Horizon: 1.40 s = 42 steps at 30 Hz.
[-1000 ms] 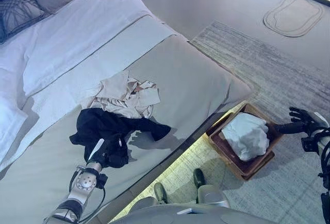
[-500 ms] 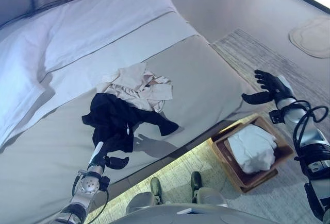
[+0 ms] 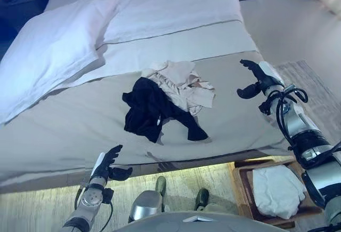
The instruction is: Pick up the clothes from the bed and place them into the basket
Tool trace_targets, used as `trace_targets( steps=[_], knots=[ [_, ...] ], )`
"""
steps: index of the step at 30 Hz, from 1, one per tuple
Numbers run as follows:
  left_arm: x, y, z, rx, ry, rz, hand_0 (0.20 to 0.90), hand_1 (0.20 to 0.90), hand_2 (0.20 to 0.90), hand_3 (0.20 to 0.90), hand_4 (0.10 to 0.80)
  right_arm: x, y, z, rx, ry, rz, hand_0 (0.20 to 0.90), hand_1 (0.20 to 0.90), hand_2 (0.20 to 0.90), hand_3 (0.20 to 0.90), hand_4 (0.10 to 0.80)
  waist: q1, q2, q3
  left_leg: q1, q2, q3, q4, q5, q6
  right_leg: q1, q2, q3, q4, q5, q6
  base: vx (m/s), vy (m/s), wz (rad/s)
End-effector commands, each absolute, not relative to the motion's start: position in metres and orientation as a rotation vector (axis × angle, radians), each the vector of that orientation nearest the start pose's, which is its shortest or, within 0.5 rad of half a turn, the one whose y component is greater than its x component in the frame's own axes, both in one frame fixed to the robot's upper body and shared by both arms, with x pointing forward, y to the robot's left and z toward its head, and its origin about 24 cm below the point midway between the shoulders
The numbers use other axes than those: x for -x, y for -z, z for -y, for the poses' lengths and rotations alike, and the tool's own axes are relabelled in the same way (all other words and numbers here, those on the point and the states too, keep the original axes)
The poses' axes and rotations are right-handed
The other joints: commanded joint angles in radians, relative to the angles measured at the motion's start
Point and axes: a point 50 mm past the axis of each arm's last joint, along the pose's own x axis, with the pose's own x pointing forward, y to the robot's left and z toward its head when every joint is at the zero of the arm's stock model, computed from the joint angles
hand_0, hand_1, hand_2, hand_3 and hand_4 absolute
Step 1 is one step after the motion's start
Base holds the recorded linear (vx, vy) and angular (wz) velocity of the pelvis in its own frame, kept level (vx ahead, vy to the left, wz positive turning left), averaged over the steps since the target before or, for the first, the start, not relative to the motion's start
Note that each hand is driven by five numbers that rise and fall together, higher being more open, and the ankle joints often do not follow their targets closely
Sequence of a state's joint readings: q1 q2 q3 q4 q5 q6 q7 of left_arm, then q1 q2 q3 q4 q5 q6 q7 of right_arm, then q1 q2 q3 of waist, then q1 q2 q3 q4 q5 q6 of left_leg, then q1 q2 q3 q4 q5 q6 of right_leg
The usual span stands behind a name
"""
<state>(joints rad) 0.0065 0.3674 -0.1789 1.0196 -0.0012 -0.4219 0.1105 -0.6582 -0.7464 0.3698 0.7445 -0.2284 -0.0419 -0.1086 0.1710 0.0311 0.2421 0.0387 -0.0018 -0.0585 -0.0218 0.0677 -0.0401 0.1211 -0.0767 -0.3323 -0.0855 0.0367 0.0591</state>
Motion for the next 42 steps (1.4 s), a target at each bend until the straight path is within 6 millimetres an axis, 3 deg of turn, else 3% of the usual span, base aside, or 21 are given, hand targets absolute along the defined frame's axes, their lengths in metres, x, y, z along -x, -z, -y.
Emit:
trace_targets(
  steps=[1,6,9,11,14,19,30,35,39,40,41,42],
  knots=[
    [-0.187,0.077,-0.271,-0.483,-0.043,-0.429,0.9,0.9,0.9,0.9,0.8,-0.376,-0.195,0.279,1.192,0.262,0.162,0.9,0.9,0.9,0.9,0.8,0.062,-0.038,-0.01,-0.085,-0.014,-0.056,0.162,-0.125,-0.019,-0.093,-0.03,-0.029,0.313,-0.205,-0.073,-0.076,0.031,0.5],
    [-0.197,0.069,-0.263,-0.518,0.038,-0.362,0.9,0.9,0.9,0.9,0.8,-0.38,-0.235,0.291,1.268,0.435,0.227,0.9,0.9,0.9,0.9,0.8,0.121,-0.008,0.093,-0.183,-0.033,-0.091,0.256,-0.135,-0.021,-0.174,-0.057,-0.08,0.448,-0.255,-0.103,-0.056,0.03,0.41],
    [-0.196,0.067,-0.253,-0.528,0.084,-0.315,0.9,0.9,0.9,0.9,0.8,-0.38,-0.258,0.299,1.314,0.534,0.245,0.9,0.9,0.9,0.9,0.8,0.15,0.028,0.162,-0.273,-0.051,-0.097,0.314,-0.125,-0.015,-0.263,-0.086,-0.102,0.553,-0.276,-0.119,-0.063,0.057,0.3],
    [-0.195,0.065,-0.252,-0.525,0.089,-0.294,0.9,0.9,0.9,0.9,0.8,-0.381,-0.268,0.298,1.341,0.556,0.251,0.9,0.9,0.9,0.9,0.8,0.158,0.034,0.188,-0.298,-0.061,-0.093,0.346,-0.153,-0.016,-0.297,-0.097,-0.09,0.605,-0.313,-0.117,0.033,0.024,0.22],
    [-0.196,0.058,-0.246,-0.507,0.081,-0.223,0.9,0.9,0.9,0.9,0.8,-0.382,-0.288,0.298,1.382,0.609,0.257,0.9,0.9,0.9,0.9,0.8,0.172,0.058,0.242,-0.379,-0.09,-0.083,0.409,-0.16,0.005,-0.388,-0.122,-0.096,0.704,-0.329,-0.126,0.0,0.06,0.17],
    [-0.202,0.039,-0.242,-0.514,0.02,-0.071,0.9,0.9,0.9,0.9,0.8,-0.378,-0.299,0.303,1.362,0.683,0.287,0.9,0.9,0.9,0.9,0.8,0.183,0.073,0.278,-0.526,-0.126,-0.059,0.521,-0.185,0.04,-0.544,-0.161,-0.085,0.839,-0.344,-0.126,-0.027,0.016,0.18],
    [-0.226,-0.011,-0.242,-0.644,-0.124,0.217,0.9,0.9,0.9,0.9,0.8,-0.381,-0.291,0.312,1.343,0.661,0.127,0.9,0.9,0.9,0.9,0.8,0.183,0.095,0.278,-0.825,-0.144,-0.032,0.775,-0.255,0.079,-0.841,-0.171,-0.04,1.042,-0.378,-0.141,-0.009,-0.006,0.01],
    [-0.23,-0.029,-0.242,-0.593,-0.138,0.288,0.9,0.9,0.9,0.9,0.8,-0.378,-0.305,0.32,1.359,0.747,0.099,0.9,0.9,0.9,0.9,0.8,0.187,0.111,0.278,-0.932,-0.142,-0.018,0.861,-0.277,0.087,-0.944,-0.173,-0.025,1.105,-0.387,-0.141,-0.006,0.002,-0.02],
    [-0.229,-0.036,-0.243,-0.582,-0.119,0.312,0.9,0.9,0.9,0.9,0.8,-0.374,-0.33,0.32,1.35,0.77,0.139,0.9,0.9,0.9,0.9,0.8,0.195,0.119,0.278,-0.995,-0.15,-0.021,0.883,-0.271,0.095,-1.007,-0.17,-0.02,1.123,-0.382,-0.142,-0.035,-0.017,0.02],
    [-0.228,-0.037,-0.244,-0.581,-0.114,0.312,0.9,0.9,0.9,0.9,0.8,-0.372,-0.336,0.32,1.348,0.785,0.157,0.862,0.862,0.862,0.856,0.756,0.197,0.119,0.278,-1.009,-0.152,-0.021,0.89,-0.269,0.095,-1.021,-0.169,-0.02,1.129,-0.381,-0.142,-0.034,0.007,0.0],
    [-0.227,-0.036,-0.244,-0.579,-0.113,0.311,0.9,0.9,0.9,0.9,0.8,-0.371,-0.342,0.32,1.355,0.79,0.173,0.648,0.648,0.648,0.606,0.506,0.197,0.119,0.278,-1.02,-0.154,-0.02,0.895,-0.269,0.097,-1.031,-0.167,-0.019,1.134,-0.381,-0.143,-0.036,0.02,-0.01],
    [-0.224,-0.036,-0.245,-0.576,-0.115,0.306,0.9,0.9,0.9,0.9,0.8,-0.369,-0.35,0.32,1.366,0.804,0.193,0.585,0.585,0.585,0.532,0.432,0.198,0.119,0.278,-1.032,-0.155,-0.019,0.902,-0.267,0.098,-1.044,-0.165,-0.02,1.142,-0.38,-0.144,-0.032,0.025,-0.01]
  ],
)
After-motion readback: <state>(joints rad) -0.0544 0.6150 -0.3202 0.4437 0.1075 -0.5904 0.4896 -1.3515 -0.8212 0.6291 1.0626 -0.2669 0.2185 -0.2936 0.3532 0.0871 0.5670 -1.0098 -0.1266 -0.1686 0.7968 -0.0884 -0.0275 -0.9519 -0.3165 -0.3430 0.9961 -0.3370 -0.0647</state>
